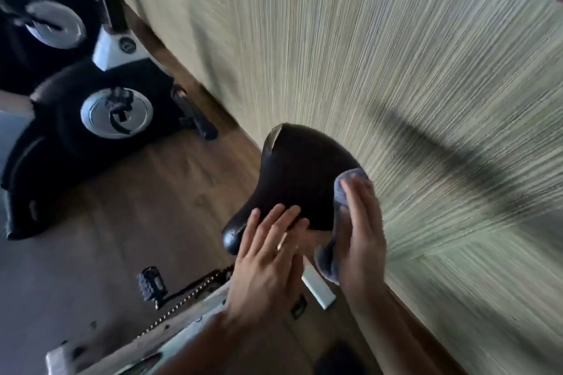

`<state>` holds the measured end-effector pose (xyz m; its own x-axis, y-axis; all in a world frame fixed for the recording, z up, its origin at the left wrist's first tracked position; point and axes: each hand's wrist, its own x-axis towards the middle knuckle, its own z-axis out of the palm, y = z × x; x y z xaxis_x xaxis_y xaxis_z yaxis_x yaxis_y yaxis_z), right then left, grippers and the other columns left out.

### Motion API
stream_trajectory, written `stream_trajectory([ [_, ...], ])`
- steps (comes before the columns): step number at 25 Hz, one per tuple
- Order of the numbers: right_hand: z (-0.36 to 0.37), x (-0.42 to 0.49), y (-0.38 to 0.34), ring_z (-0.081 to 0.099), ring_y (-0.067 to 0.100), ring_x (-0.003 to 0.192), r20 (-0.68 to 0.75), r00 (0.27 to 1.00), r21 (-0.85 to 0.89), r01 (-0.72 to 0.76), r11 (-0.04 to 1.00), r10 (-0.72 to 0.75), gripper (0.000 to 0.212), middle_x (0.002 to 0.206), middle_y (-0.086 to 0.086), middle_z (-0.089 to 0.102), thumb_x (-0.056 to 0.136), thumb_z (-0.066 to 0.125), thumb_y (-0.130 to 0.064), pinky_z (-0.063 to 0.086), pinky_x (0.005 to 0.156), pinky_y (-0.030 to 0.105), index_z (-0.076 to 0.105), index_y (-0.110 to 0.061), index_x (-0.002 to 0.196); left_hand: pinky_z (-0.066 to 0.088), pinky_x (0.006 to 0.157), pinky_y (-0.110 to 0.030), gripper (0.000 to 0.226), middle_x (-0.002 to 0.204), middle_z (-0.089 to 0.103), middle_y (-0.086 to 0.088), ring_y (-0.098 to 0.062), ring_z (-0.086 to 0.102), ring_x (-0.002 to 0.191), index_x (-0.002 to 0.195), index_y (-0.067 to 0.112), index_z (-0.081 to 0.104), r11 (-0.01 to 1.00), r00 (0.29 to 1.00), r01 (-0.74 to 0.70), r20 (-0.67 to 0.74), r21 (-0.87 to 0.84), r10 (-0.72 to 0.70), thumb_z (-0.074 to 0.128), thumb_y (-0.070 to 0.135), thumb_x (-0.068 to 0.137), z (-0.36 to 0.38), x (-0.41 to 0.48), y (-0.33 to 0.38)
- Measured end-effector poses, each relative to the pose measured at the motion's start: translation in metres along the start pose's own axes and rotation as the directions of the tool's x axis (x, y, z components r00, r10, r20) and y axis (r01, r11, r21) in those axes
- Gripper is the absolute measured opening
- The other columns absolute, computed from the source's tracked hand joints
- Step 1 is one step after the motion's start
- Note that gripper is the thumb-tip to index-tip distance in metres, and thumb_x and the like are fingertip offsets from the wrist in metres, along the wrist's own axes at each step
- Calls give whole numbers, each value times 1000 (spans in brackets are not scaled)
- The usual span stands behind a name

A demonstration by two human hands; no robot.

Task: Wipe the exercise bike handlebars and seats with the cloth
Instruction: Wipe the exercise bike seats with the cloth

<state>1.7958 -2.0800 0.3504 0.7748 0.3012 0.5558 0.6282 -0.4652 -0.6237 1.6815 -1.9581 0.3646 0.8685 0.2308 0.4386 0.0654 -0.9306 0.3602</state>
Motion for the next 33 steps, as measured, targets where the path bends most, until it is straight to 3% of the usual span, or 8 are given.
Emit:
stream_trajectory([
  [3, 4, 29, -9, 38, 30, 146, 103, 995, -267, 20, 964, 8, 42, 152, 17, 46, 102, 49, -6, 41, 112, 51, 49, 4, 143, 24, 121, -41, 43, 148, 52, -7, -25, 46, 139, 137, 8, 60, 987, 985, 161, 58, 8, -161, 46, 24, 98, -20, 13, -4],
  [7, 17, 64, -22, 37, 28, 146, 265, 961, -383, 26, 923, 83, 45, 155, 15, 44, 102, 45, -12, 37, 116, 44, 48, -1, 146, 26, 119, -41, 46, 150, 49, -7, -26, 46, 140, 140, 6, 56, 977, 964, 214, 157, 9, -212, 44, 21, 98, -31, 19, 2],
  [10, 46, 104, -36, 37, 30, 146, 410, 907, -334, 54, 941, 94, 48, 155, 15, 42, 104, 34, -21, 36, 118, 46, 46, -1, 146, 25, 120, -46, 51, 154, 44, -9, -28, 40, 143, 145, 6, 49, 956, 935, 285, 199, 74, -295, 44, 19, 96, -35, 19, 13],
  [15, 3, 79, -16, 25, 22, 152, 654, 731, -120, 355, 927, -196, 49, 162, 8, 33, 104, 48, -14, 29, 121, 41, 41, -9, 152, 24, 120, -45, 56, 155, 41, -12, -27, 32, 146, 148, 7, 43, 884, 862, 452, 196, 122, -468, 43, 16, 93, -41, 18, 31],
  [20, 28, 125, -16, 29, 29, 150, 590, 807, -268, 194, 944, 2, 47, 160, 11, 35, 107, 34, -21, 27, 122, 46, 41, -6, 151, 34, 116, -55, 57, 158, 38, -11, -28, 30, 149, 149, 6, 43, 864, 834, 491, 227, 112, -504, 37, 18, 94, -41, 21, 35],
  [25, 13, 99, -9, 25, 24, 152, 715, 639, -39, 441, 896, -284, 46, 161, 7, 35, 107, 42, -20, 26, 123, 42, 43, -11, 151, 34, 117, -52, 56, 160, 36, -9, -25, 26, 151, 151, 7, 40, 856, 829, 507, 216, 100, -516, 35, 15, 96, -41, 17, 35],
  [29, 29, 135, -2, 22, 25, 153, 661, 747, -204, 273, 940, -73, 49, 164, 8, 29, 107, 33, -22, 25, 123, 45, 36, -10, 154, 34, 117, -52, 55, 159, 37, -7, -24, 28, 151, 150, 7, 42, 853, 824, 516, 224, 84, -520, 35, 14, 96, -40, 17, 34],
  [33, 57, 121, -42, 16, 23, 154, 739, 659, -54, 271, 961, -144, 49, 163, 5, 30, 108, 32, -28, 16, 126, 41, 39, -10, 153, 40, 112, -51, 51, 152, 47, -10, -23, 40, 143, 144, 6, 50, 797, 793, 603, 140, -44, -593, 37, 11, 95, -45, 24, 35],
])
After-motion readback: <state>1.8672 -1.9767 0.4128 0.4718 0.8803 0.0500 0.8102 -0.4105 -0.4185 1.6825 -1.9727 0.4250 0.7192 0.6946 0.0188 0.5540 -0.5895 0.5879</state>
